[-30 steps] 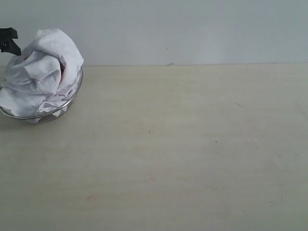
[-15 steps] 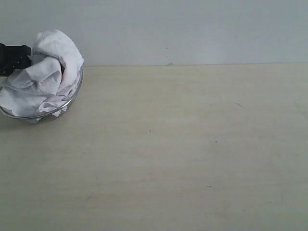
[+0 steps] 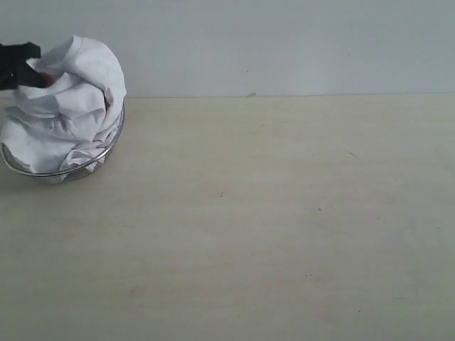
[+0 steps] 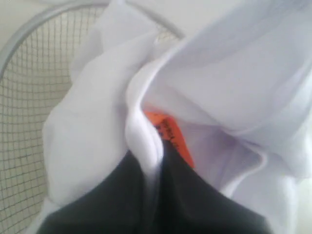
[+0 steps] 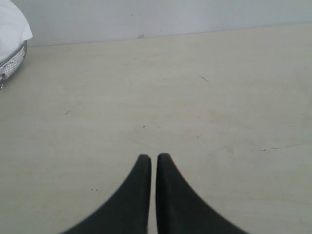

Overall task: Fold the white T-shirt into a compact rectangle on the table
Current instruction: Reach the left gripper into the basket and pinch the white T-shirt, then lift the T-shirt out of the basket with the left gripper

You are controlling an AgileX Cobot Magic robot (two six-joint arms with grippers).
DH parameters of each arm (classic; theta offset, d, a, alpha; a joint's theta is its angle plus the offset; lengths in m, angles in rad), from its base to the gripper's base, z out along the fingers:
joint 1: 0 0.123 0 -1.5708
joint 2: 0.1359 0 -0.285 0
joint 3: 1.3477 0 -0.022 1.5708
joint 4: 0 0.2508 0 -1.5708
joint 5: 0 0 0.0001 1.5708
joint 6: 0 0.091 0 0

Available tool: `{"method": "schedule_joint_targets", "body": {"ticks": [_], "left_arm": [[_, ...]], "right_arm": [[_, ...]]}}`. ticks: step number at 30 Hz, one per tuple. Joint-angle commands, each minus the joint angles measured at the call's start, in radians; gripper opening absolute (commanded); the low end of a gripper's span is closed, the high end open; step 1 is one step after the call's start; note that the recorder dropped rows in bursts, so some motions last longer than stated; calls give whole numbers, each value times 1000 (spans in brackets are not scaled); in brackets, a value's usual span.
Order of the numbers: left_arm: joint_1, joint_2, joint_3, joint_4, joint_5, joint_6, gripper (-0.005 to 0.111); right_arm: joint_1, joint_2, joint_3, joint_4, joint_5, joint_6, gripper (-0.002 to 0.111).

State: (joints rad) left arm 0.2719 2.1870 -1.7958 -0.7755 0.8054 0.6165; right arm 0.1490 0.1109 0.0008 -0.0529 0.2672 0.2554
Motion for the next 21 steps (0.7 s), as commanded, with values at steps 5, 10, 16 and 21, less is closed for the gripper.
{"method": "schedule_joint_targets", "body": {"ticks": [5,10,16,21], "left_arm": [[-4,-225,-7,-116,36,70,4],[-4,-340,-7,-269,67,106,4],[-4,-482,-63,-369,138,101,4],[-12,-566,-95,-516,222,87,4]], "right_arm": [[0,-8,-1,-5,-4,-2,0],[0,-8,-1,-5,-4,-2,0],[0,-8,-1,-5,-4,-2,0],[0,-8,-1,-5,-4,-2,0]]}}
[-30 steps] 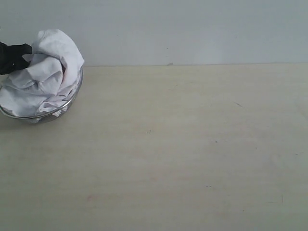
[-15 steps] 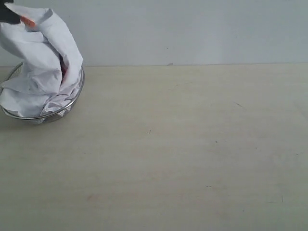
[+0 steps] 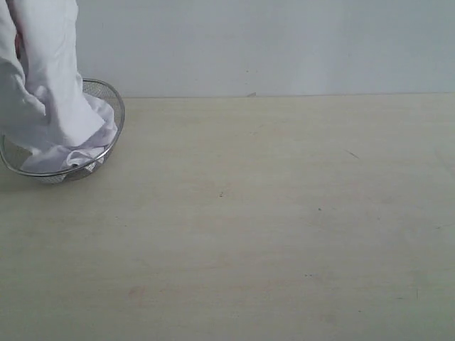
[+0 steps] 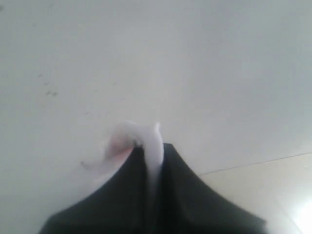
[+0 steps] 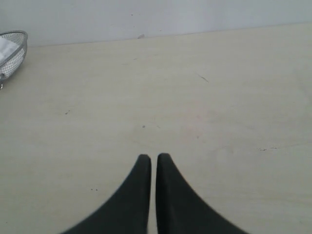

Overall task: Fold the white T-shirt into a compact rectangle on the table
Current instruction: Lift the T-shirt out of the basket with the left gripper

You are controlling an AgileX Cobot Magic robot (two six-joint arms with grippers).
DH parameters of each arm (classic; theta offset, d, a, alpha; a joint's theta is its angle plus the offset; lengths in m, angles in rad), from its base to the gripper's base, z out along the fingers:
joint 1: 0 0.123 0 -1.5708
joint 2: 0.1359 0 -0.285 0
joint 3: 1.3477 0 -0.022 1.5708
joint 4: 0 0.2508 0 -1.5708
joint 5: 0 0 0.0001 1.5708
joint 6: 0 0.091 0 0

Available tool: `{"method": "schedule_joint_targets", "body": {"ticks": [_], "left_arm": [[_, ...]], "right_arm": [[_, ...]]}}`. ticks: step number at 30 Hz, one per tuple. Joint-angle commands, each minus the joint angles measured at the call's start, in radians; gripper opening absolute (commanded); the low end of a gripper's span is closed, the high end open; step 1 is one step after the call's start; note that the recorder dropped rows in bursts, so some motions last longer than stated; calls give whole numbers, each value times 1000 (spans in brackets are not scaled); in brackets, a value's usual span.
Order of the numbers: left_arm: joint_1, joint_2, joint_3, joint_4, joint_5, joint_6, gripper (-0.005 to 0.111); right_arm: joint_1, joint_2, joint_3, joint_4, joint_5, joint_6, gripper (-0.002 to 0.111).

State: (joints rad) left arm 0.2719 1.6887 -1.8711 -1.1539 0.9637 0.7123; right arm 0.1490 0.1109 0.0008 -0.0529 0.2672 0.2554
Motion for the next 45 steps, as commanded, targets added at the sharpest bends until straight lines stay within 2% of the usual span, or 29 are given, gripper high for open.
{"method": "schedule_joint_targets", "body": {"ticks": [1,8,14,21,25,28,33,41,45], "left_arm": [[-24,-83,-20,-161,77,-14,4],[-170,-178,-20,-165,83,-44,4],[-236,-266,-20,-165,140,-105,4],[-250,-373,-8,-87,194,-220,4],[-262,-387,47,-115,182,-242,4],[-311,-365,57,-139,176,-242,4],[-406,-315,55,-299,159,-226,4],[-573,-318,41,-312,125,-226,4],[-607,-322,-37,-317,110,-228,4]], "right_arm": [[0,-8,-1,-5,-4,-2,0],[0,-8,-1,-5,-4,-2,0],[0,-8,-1,-5,-4,-2,0],[0,-8,-1,-5,-4,-2,0],[0,-8,-1,-5,-4,-2,0],[0,-8,-1,-5,-4,-2,0],[0,-8,-1,-5,-4,-2,0],[0,-8,-1,-5,-4,-2,0],[0,-8,-1,-5,-4,-2,0]]}}
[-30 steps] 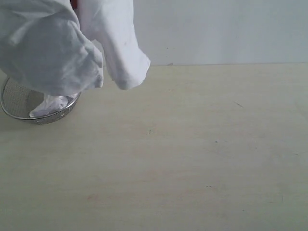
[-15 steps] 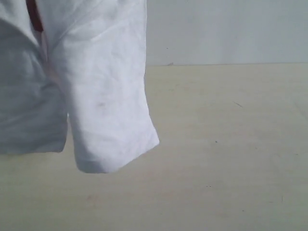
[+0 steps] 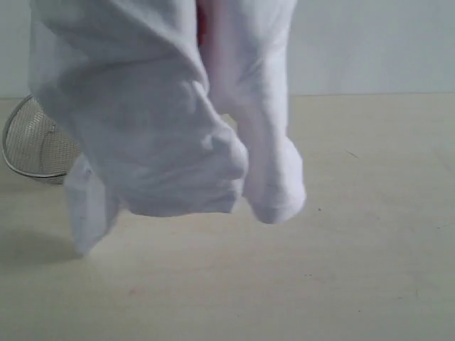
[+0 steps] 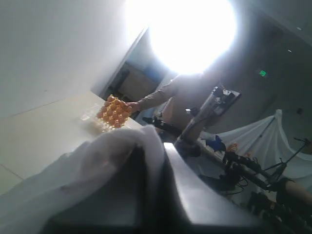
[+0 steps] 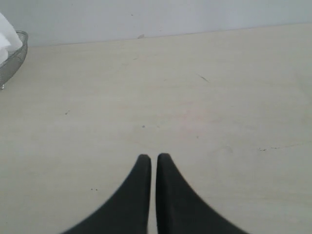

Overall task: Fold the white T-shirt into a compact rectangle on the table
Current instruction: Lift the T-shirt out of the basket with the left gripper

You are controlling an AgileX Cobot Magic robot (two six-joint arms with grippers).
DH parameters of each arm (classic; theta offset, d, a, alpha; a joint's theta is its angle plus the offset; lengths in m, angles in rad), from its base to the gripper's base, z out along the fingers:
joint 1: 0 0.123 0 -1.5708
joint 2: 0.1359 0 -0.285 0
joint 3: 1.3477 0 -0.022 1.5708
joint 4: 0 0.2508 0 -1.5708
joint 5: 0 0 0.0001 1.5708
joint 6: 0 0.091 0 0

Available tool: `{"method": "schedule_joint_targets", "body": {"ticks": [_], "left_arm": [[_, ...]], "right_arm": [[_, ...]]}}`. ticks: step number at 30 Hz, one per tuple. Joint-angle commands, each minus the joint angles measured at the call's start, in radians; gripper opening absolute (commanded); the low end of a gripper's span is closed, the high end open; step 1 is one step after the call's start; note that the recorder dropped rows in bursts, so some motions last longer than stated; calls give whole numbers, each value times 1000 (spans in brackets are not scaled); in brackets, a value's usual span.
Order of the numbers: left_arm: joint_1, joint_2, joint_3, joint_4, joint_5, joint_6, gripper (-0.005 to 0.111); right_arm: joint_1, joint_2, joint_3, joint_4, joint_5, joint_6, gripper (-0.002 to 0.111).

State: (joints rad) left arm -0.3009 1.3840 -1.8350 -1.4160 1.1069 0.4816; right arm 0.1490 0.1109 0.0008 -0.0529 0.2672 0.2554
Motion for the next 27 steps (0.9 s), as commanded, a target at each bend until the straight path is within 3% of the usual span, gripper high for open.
{"method": "schedule_joint_targets", "body": {"ticks": [1,7,11,16,20,27], "left_arm": [[-34,-17,-97,-56,-33,-4,4],[-34,-9,-169,28,-23,-68,4],[-34,15,-167,248,20,-112,4],[-34,114,-161,385,75,-74,4],[-29,209,-161,537,3,-74,4],[25,376,-190,462,-37,57,4]], "right_arm": [[0,-8,-1,-5,-4,-2,0],[0,-8,-1,-5,-4,-2,0],[0,-8,-1,-5,-4,-2,0],[0,-8,-1,-5,-4,-2,0],[0,-8,-1,-5,-4,-2,0],[0,-8,-1,-5,-4,-2,0]]}}
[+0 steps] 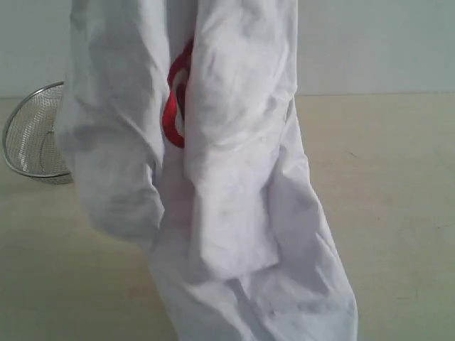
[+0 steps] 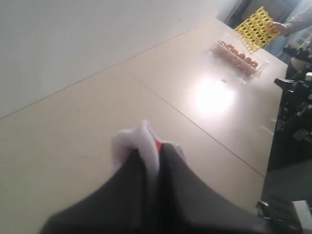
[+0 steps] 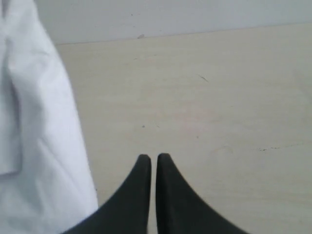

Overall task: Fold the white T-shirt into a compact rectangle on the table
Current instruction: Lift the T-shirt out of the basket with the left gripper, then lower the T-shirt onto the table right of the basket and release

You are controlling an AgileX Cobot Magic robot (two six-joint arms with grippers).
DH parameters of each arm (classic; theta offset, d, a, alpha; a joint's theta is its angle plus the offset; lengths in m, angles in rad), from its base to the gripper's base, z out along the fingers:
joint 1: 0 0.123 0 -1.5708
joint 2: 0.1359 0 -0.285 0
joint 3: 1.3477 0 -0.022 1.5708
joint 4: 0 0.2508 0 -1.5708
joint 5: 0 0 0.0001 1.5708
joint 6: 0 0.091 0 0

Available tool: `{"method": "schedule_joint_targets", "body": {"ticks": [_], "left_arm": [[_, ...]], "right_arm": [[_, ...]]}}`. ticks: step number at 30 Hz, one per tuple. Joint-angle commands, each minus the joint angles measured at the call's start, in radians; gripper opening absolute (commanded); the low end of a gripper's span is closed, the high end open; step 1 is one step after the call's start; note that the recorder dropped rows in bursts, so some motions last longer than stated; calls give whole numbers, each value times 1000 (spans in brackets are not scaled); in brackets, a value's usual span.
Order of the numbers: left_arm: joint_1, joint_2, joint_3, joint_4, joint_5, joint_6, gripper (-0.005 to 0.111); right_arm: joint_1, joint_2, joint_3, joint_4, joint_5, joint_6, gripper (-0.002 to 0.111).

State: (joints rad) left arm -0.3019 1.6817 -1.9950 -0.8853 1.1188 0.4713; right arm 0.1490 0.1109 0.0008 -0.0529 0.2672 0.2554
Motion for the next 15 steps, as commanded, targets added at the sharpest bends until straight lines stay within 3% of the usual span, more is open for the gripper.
{"method": "schedule_joint_targets", "body": {"ticks": [1,8,10,13,15], "left_arm": [[27,123,-52,-68,-56,78,4],[30,281,-105,-70,-60,93,6],[30,293,-105,-13,-94,93,24],[30,295,-105,145,-143,13,76],[30,295,-105,271,-146,-20,103]], "right_arm": [[0,-8,-1,-5,-4,-2,0],[0,-8,-1,-5,-4,-2,0],[0,-8,-1,-5,-4,-2,0],[0,-8,-1,-5,-4,-2,0],[0,-8,-1,-5,-4,-2,0]]}}
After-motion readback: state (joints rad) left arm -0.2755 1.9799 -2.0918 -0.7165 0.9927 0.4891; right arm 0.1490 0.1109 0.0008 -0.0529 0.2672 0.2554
